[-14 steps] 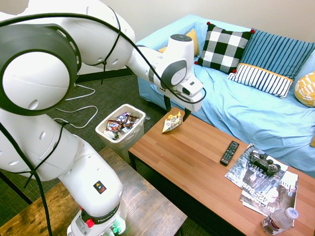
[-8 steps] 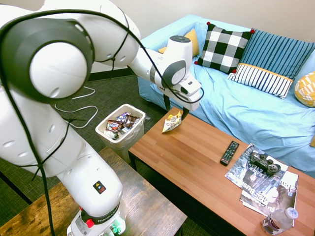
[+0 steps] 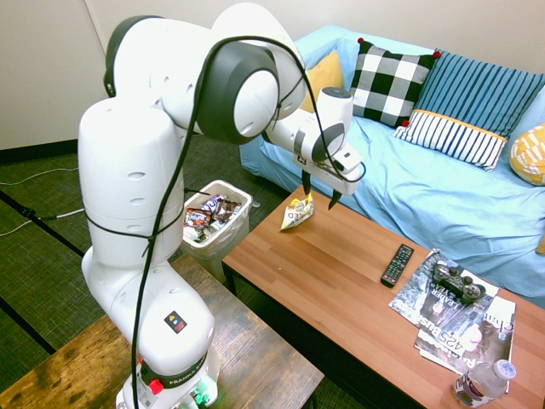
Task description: Throw the chip bag in the trash bin
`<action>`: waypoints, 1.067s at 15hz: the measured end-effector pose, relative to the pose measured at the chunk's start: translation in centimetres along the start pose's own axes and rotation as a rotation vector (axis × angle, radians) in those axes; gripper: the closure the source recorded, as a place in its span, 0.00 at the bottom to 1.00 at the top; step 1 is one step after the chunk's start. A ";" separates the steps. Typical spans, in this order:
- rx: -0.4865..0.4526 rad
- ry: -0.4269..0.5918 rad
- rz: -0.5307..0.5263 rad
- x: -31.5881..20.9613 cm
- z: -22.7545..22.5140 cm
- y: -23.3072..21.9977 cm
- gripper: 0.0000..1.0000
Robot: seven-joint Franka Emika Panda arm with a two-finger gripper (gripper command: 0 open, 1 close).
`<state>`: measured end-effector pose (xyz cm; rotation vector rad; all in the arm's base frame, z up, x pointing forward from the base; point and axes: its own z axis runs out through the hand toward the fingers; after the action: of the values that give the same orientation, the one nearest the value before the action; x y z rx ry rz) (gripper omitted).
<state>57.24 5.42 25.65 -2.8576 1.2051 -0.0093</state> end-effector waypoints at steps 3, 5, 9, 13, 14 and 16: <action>0.008 -0.041 -0.031 1.1 3.5 -3.0 0.00; -0.002 -0.071 -0.048 0.8 5.9 -4.9 0.00; -0.030 -0.107 -0.083 -0.9 9.9 -7.5 0.00; -0.044 -0.132 -0.073 -0.4 11.7 -7.6 1.00; -0.048 -0.144 -0.074 -0.4 12.1 -7.7 1.00; -0.055 -0.156 -0.074 -0.6 12.6 -7.9 1.00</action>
<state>62.72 11.80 13.42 -2.8841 1.0860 0.2436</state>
